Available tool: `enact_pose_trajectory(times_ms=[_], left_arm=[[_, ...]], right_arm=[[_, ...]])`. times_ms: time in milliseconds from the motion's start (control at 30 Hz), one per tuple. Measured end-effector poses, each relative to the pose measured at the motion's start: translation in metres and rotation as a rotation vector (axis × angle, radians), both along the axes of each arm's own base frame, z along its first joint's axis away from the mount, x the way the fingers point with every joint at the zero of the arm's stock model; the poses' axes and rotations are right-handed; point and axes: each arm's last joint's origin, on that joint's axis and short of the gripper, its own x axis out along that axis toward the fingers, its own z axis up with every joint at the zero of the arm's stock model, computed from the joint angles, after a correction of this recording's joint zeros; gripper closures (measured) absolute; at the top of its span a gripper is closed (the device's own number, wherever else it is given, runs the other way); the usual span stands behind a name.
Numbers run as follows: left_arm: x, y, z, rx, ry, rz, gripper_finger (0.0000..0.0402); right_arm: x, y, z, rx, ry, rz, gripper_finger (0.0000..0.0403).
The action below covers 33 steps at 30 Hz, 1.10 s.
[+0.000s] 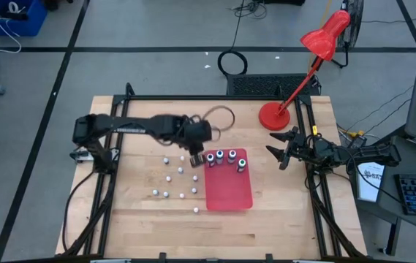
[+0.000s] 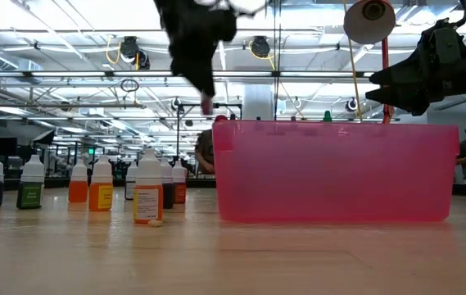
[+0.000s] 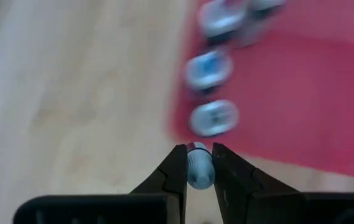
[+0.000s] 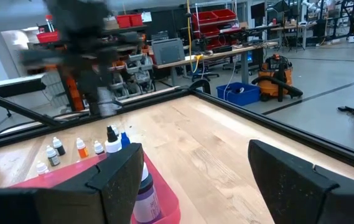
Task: Pick & Place food coloring
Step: Put the small red food coloring bottle into the red bin
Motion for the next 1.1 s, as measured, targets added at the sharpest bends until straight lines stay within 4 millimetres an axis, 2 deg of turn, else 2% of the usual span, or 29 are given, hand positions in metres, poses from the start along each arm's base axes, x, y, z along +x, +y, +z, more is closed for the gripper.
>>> enact_pose_trajectory(times_ms=[167, 300, 400, 633, 767, 900, 1100], left_arm=[[0.014, -0.045, 0.004, -0.031, -0.129, -0.141, 0.0346], [0.027, -0.061, -0.005, -0.032, -0.189, -0.182, 0.0346], [0.037, -0.057, -0.013, -0.034, -0.210, -0.187, 0.0346], [0.054, -0.023, -0.042, -0.056, -0.166, -0.126, 0.0346], [0.061, -0.010, -0.062, -0.056, -0.122, -0.096, 0.0346], [0.066, -0.007, -0.079, -0.069, -0.078, -0.093, 0.0346], [0.070, -0.016, -0.096, -0.095, -0.043, -0.120, 0.0346]], right_arm=[[0.000, 0.000, 0.000, 0.000, 0.000, 0.000, 0.0124], [0.000, 0.000, 0.000, 0.000, 0.000, 0.000, 0.0124], [0.000, 0.000, 0.000, 0.000, 0.001, 0.000, 0.0124], [0.000, 0.000, 0.000, 0.000, 0.005, 0.000, 0.0124], [0.001, 0.000, -0.001, -0.001, 0.008, 0.000, 0.0124], [0.001, 0.000, -0.001, -0.001, 0.008, 0.000, 0.0124], [0.001, 0.000, -0.001, -0.001, 0.008, 0.000, 0.0124]])
